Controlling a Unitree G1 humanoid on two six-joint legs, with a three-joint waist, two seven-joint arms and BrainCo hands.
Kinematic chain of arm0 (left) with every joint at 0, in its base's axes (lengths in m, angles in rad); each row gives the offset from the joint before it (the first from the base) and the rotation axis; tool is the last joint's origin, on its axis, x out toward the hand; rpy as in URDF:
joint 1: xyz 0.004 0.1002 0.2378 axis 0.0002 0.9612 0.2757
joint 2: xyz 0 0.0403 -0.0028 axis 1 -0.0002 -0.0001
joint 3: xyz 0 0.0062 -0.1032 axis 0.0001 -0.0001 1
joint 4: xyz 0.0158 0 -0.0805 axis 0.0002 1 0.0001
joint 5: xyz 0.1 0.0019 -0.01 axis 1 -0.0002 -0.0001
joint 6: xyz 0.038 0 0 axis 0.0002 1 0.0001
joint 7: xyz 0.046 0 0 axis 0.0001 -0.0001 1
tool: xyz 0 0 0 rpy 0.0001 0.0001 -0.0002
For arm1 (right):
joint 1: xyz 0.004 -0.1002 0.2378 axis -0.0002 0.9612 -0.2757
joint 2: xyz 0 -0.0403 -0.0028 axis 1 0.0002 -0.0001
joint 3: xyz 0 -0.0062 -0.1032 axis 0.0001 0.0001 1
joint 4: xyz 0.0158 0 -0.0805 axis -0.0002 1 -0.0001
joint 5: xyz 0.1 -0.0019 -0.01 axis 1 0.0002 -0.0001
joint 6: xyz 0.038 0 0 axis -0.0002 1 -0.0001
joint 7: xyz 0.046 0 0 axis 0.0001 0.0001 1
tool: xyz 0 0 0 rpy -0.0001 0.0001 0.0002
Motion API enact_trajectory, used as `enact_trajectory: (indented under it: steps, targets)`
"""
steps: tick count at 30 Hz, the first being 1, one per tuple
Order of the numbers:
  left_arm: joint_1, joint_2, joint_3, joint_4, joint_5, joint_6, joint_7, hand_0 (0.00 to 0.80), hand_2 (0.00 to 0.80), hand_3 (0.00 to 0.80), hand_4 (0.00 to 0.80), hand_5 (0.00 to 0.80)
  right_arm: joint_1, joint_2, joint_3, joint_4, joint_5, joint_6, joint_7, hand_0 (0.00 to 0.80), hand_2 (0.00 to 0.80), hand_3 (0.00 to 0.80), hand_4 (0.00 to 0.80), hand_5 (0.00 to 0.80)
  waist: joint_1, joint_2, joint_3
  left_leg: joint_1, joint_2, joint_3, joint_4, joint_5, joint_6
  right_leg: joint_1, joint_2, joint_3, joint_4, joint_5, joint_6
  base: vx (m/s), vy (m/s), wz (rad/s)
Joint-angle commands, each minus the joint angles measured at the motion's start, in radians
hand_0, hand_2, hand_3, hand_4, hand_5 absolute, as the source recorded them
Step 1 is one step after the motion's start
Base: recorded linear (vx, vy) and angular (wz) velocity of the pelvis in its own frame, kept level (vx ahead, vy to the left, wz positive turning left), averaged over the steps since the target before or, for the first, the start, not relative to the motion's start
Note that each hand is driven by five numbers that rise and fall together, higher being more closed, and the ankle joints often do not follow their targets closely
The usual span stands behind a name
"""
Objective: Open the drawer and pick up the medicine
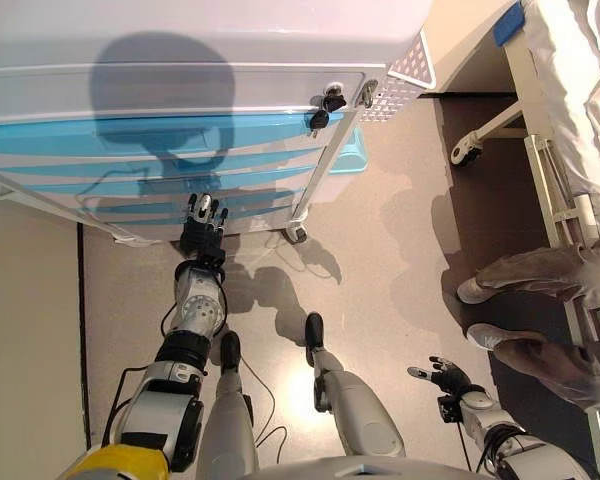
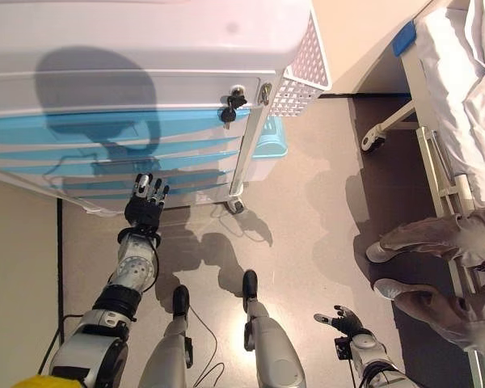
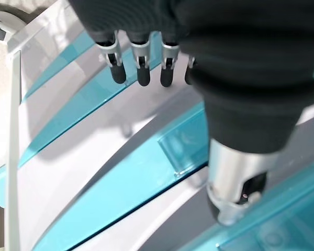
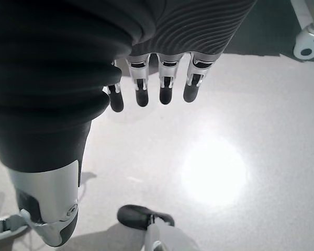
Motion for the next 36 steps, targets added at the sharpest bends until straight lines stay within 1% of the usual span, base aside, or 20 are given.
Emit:
enact_trajectory:
  steps: [1,5,6,7,8,9,12,13,16,20,21,22,24,26,27,32,36]
  targets:
    - [-0.107,0.09,0.081,-0.124,-0.024,-0.089,-0.062,0.0,0.0,0.0,0.0,0.0,0.03,-0.022,0.046,0.011,0.009,-0.013,0.003,0.0,0.0,0.0,0.0,0.0,0.02,-0.039,-0.045,-0.096,-0.046,-0.044,0.112,-0.057,0.045,-0.053,-0.006,0.012,0.098,-0.036,0.048,0.0,0.0,0.0]
    - [-0.101,0.097,0.087,-0.128,-0.024,-0.089,-0.067,0.0,0.0,0.0,0.0,0.0,0.031,-0.025,0.046,0.011,0.007,-0.014,0.005,0.0,0.0,0.0,0.0,0.0,0.022,-0.041,-0.046,-0.096,-0.043,-0.045,0.118,-0.065,0.045,-0.05,-0.004,0.01,0.1,-0.041,0.048,0.0,0.0,0.0]
    - [-0.098,0.1,0.089,-0.133,-0.024,-0.091,-0.069,0.0,0.0,0.0,0.0,0.0,0.033,-0.026,0.045,0.012,0.006,-0.013,0.007,0.0,0.0,0.0,0.0,0.0,0.022,-0.045,-0.048,-0.101,-0.045,-0.047,0.118,-0.059,0.045,-0.053,-0.007,0.009,0.099,-0.036,0.048,0.0,0.0,0.0]
    - [-0.093,0.099,0.093,-0.137,-0.027,-0.091,-0.073,0.0,0.0,0.0,0.0,0.0,0.035,-0.026,0.045,0.012,0.005,-0.014,0.008,0.0,0.0,0.0,0.0,0.0,0.025,-0.044,-0.048,-0.098,-0.044,-0.047,0.122,-0.068,0.045,-0.048,-0.004,0.008,0.102,-0.042,0.048,0.0,0.0,0.0]
    - [-0.091,0.101,0.095,-0.14,-0.028,-0.095,-0.073,0.0,0.0,0.0,0.0,0.0,0.035,-0.025,0.043,0.013,0.004,-0.014,0.008,0.0,0.0,0.0,0.0,0.0,0.025,-0.046,-0.049,-0.101,-0.046,-0.048,0.121,-0.061,0.045,-0.051,-0.007,0.008,0.1,-0.038,0.049,0.0,0.0,0.0]
    - [-0.087,0.102,0.096,-0.14,-0.026,-0.095,-0.073,0.0,0.0,0.0,0.0,0.0,0.037,-0.026,0.044,0.013,0.003,-0.013,0.008,0.0,0.0,0.0,0.0,0.0,0.027,-0.045,-0.05,-0.097,-0.044,-0.048,0.123,-0.069,0.046,-0.047,-0.004,0.008,0.103,-0.043,0.048,0.0,0.0,0.0]
    - [-0.084,0.104,0.098,-0.146,-0.025,-0.098,-0.073,0.0,0.0,0.0,0.0,0.0,0.037,-0.027,0.043,0.013,0.001,-0.014,0.009,0.0,0.0,0.0,0.0,0.0,0.027,-0.047,-0.051,-0.098,-0.046,-0.049,0.12,-0.062,0.046,-0.049,-0.007,0.007,0.102,-0.038,0.049,0.0,0.0,0.0]
    - [-0.075,0.108,0.106,-0.148,-0.025,-0.101,-0.073,0.0,0.0,0.0,0.0,0.0,0.039,-0.03,0.044,0.009,-0.004,-0.014,0.011,0.0,0.0,0.0,0.0,0.0,0.032,-0.046,-0.055,-0.091,-0.044,-0.049,0.123,-0.073,0.047,-0.042,-0.006,0.007,0.104,-0.044,0.049,0.0,0.0,0.0]
    - [-0.068,0.121,0.115,-0.152,-0.023,-0.101,-0.08,0.0,0.0,0.0,0.0,0.0,0.04,-0.032,0.045,0.007,-0.01,-0.014,0.016,0.0,0.0,0.0,0.0,0.0,0.034,-0.049,-0.06,-0.092,-0.047,-0.051,0.124,-0.069,0.048,-0.039,-0.009,0.008,0.102,-0.041,0.049,0.011,0.002,0.0]
    - [-0.061,0.131,0.125,-0.159,-0.021,-0.104,-0.08,0.0,0.0,0.0,0.0,0.0,0.041,-0.032,0.048,0.007,-0.014,-0.013,0.019,0.0,0.0,0.0,0.0,0.0,0.039,-0.048,-0.062,-0.087,-0.045,-0.051,0.127,-0.077,0.048,-0.032,-0.007,0.008,0.104,-0.046,0.048,0.0,0.0,0.0]
    - [-0.058,0.133,0.131,-0.16,-0.022,-0.105,-0.081,0.0,0.0,0.0,0.0,0.0,0.041,-0.031,0.047,0.008,-0.016,-0.013,0.02,0.0,0.0,0.0,0.0,0.0,0.04,-0.049,-0.065,-0.089,-0.048,-0.052,0.127,-0.071,0.047,-0.034,-0.009,0.008,0.103,-0.043,0.048,0.0,0.0,0.0]
    - [-0.057,0.133,0.131,-0.16,-0.022,-0.105,-0.081,0.0,0.0,0.0,0.0,0.0,0.041,-0.031,0.048,0.008,-0.016,-0.013,0.02,0.0,0.0,0.0,0.0,0.0,0.041,-0.047,-0.064,-0.085,-0.045,-0.052,0.129,-0.078,0.047,-0.031,-0.007,0.008,0.105,-0.048,0.048,0.0,0.0,0.0]
    - [-0.054,0.137,0.135,-0.158,-0.018,-0.108,-0.079,0.0,0.0,0.0,0.0,0.0,0.04,-0.031,0.048,0.008,-0.018,-0.012,0.021,0.0,0.0,0.0,0.0,0.0,0.041,-0.048,-0.066,-0.088,-0.047,-0.053,0.128,-0.071,0.047,-0.031,-0.01,0.007,0.104,-0.044,0.048,0.0,0.0,0.0]
    - [-0.048,0.139,0.144,-0.153,-0.017,-0.109,-0.076,0.0,0.0,0.0,0.0,0.0,0.041,-0.032,0.048,0.008,-0.02,-0.011,0.021,0.0,0.0,0.0,0.0,0.0,0.045,-0.046,-0.068,-0.081,-0.044,-0.053,0.131,-0.081,0.047,-0.022,-0.008,0.006,0.107,-0.052,0.048,0.0,0.0,0.0]
    - [-0.046,0.139,0.146,-0.148,-0.017,-0.107,-0.076,0.0,0.0,0.0,0.0,0.0,0.042,-0.031,0.048,0.008,-0.021,-0.011,0.021,0.0,0.0,0.0,0.0,0.0,0.043,-0.048,-0.07,-0.084,-0.047,-0.054,0.127,-0.071,0.047,-0.025,-0.012,0.005,0.105,-0.047,0.048,0.012,0.005,0.04]
    - [-0.052,0.144,0.155,-0.115,-0.003,-0.108,-0.059,0.0,0.0,0.0,0.0,0.0,0.037,-0.032,0.048,0.004,-0.021,-0.01,0.017,0.0,0.0,0.0,0.0,0.0,0.041,-0.047,-0.078,-0.082,-0.048,-0.054,0.126,-0.072,0.047,-0.022,-0.012,0.006,0.104,-0.047,0.049,0.0,0.004,0.03]
    - [-0.058,0.149,0.151,-0.106,0.008,-0.107,-0.047,0.0,0.0,0.0,0.0,0.0,0.034,-0.03,0.05,-0.001,-0.018,-0.009,0.014,0.0,0.0,0.0,0.0,0.0,0.037,-0.044,-0.08,-0.084,-0.048,-0.049,0.128,-0.072,0.047,-0.025,-0.011,0.01,0.102,-0.045,0.049,0.0,0.0,0.0]
